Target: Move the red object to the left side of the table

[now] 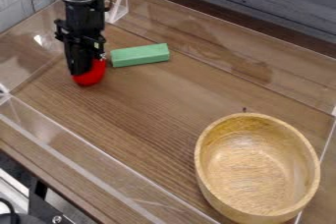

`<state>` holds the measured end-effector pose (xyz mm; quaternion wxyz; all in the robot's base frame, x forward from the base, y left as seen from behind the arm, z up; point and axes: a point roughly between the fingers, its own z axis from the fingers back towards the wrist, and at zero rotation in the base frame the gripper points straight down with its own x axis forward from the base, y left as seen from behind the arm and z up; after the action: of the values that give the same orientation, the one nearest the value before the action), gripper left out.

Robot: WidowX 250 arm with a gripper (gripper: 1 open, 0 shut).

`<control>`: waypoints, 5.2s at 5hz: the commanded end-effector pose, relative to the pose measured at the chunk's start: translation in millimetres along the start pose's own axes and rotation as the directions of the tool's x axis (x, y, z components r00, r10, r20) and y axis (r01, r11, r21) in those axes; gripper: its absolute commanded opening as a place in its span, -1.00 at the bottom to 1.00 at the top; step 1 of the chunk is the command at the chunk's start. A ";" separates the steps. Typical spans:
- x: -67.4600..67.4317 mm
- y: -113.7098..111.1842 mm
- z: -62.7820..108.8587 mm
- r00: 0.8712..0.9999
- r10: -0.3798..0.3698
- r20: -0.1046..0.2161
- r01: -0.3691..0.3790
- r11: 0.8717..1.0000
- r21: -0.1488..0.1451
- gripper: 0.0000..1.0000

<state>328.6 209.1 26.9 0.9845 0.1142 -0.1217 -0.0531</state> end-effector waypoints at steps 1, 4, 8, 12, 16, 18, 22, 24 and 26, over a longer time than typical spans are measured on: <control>-7.7 -7.4 -11.7 0.999 0.002 -0.033 -0.003 1.000 -0.019 -1.00; -7.7 -10.2 -19.4 0.999 0.026 -0.045 -0.027 0.999 -0.019 -1.00; -6.7 -12.9 -25.9 0.997 0.061 -0.056 -0.062 0.998 -0.023 -1.00; -2.2 -11.9 -20.2 0.994 0.095 -0.058 -0.097 0.995 -0.029 -1.00; 3.5 -5.0 -12.1 0.990 0.121 -0.068 -0.124 0.992 -0.034 -1.00; 7.0 -1.3 -6.4 0.989 0.130 -0.076 -0.133 0.990 -0.037 -1.00; 11.0 1.0 -5.2 0.985 0.146 -0.090 -0.151 0.988 -0.043 -1.00; 12.9 -0.9 -5.2 0.984 0.152 -0.097 -0.157 0.986 -0.047 -1.00; 14.6 -1.7 -4.9 0.982 0.156 -0.103 -0.162 0.985 -0.051 -1.00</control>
<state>340.7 208.8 18.4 0.9942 0.0747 -0.0712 0.0302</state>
